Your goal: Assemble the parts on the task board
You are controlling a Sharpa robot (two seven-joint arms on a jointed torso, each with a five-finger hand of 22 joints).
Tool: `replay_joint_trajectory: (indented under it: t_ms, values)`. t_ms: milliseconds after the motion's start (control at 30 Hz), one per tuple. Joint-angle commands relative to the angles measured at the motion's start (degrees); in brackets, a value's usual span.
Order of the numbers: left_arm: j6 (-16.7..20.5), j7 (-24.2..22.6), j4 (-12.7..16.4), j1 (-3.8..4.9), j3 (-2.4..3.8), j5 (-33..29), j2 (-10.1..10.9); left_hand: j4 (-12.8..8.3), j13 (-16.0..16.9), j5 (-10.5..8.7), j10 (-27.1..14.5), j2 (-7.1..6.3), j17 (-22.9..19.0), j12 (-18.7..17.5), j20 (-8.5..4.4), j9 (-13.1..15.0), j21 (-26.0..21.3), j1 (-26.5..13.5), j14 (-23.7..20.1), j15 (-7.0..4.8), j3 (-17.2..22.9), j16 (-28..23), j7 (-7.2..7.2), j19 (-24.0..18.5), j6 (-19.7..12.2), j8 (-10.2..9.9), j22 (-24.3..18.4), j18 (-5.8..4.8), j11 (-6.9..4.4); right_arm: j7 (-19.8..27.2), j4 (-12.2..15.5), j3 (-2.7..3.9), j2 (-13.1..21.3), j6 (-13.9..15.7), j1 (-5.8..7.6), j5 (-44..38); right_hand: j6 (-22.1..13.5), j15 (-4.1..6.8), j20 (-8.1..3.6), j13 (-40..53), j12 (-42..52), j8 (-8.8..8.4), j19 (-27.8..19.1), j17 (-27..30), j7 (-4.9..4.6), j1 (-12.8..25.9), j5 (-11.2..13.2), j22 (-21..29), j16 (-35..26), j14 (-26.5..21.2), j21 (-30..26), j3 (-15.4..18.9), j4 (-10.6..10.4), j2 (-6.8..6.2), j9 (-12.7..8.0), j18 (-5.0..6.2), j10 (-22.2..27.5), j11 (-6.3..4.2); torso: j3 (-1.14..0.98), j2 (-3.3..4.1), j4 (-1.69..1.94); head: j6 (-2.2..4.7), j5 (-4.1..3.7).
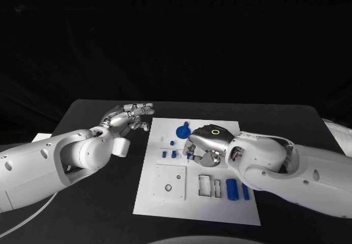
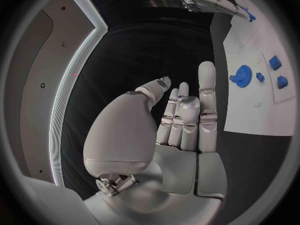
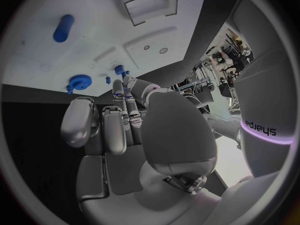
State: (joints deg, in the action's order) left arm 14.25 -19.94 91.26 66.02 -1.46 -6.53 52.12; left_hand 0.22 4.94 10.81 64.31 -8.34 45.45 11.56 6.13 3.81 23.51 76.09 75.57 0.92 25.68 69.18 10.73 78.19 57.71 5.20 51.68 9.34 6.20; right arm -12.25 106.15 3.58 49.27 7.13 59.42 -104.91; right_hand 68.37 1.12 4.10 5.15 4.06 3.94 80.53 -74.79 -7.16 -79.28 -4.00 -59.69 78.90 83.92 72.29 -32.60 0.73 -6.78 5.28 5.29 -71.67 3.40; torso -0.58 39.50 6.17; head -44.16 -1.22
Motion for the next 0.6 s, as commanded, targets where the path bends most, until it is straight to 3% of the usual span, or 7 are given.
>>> replay_joint_trajectory:
  t_ms: [33,200,300,600]
  values:
    - [-1.05,-0.52,0.02,0.0,0.04,-0.23,-0.07,-0.17,0.12,0.51,-0.62,0.48,-0.11,0.47,-0.02,0.0,-0.41,0.55,-0.35,0.0,-0.1,-0.38,0.06,-0.38,-0.42,-0.15,-0.1,0.9,-0.01,1.57,-1.3,0.01,-1.46,-0.83,-1.28,-1.41,0.1,0.29,0.02,-0.07,-0.39,0.07,0.46,-0.04,-0.12,0.51,-0.17,0.09,0.29,3.47,0.28,-0.36,0.11,0.11,0.05,0.4,-0.21,0.06,0.03,0.0,0.03,-0.33,1.36]
    - [-1.17,-0.69,-0.01,0.0,0.04,-0.23,-0.13,-0.18,0.14,0.64,-0.75,0.38,-0.23,0.61,0.0,0.01,-0.45,0.46,-0.41,0.03,-0.22,-0.41,0.11,-0.4,-0.49,-0.13,-0.14,0.9,0.05,2.18,-2.87,-0.03,-3.07,-0.98,-2.56,-1.86,0.07,0.28,0.03,-0.09,-0.41,0.06,0.45,-0.03,-0.14,0.54,-0.18,0.15,0.29,3.47,0.25,-0.37,0.11,0.11,0.04,0.41,-0.17,0.08,0.01,-0.05,0.14,-1.09,2.04]
    - [-1.24,-0.73,0.03,0.01,0.04,-0.23,-0.19,-0.15,0.15,0.68,-0.81,0.32,-0.22,0.69,0.02,0.02,-0.46,0.35,-0.42,0.05,-0.32,-0.39,0.13,-0.4,-0.52,-0.12,-0.17,0.89,0.07,2.49,-3.43,-0.08,-3.62,-1.14,-3.02,-1.95,0.06,0.27,0.03,-0.09,-0.42,0.05,0.44,-0.04,-0.15,0.56,-0.18,0.16,0.29,3.47,0.24,-0.37,0.11,0.11,0.04,0.42,-0.16,0.08,0.06,-0.03,0.01,-1.56,2.52]
    - [-1.35,-0.72,0.01,0.01,0.04,-0.23,-0.42,-0.15,0.15,0.68,-0.81,0.32,-0.22,0.69,0.02,0.02,-0.46,0.35,-0.42,0.05,-0.32,-0.39,0.13,-0.4,-0.52,-0.12,-0.17,0.89,0.07,2.99,-4.34,-0.35,-4.64,-1.97,-3.8,-1.83,0.02,0.25,0.04,-0.12,-0.43,0.02,0.44,-0.05,-0.17,0.63,-0.18,0.16,0.31,3.47,0.24,-0.36,0.12,0.08,0.04,0.41,-0.1,0.11,-0.08,0.05,-0.15,-2.17,3.16]
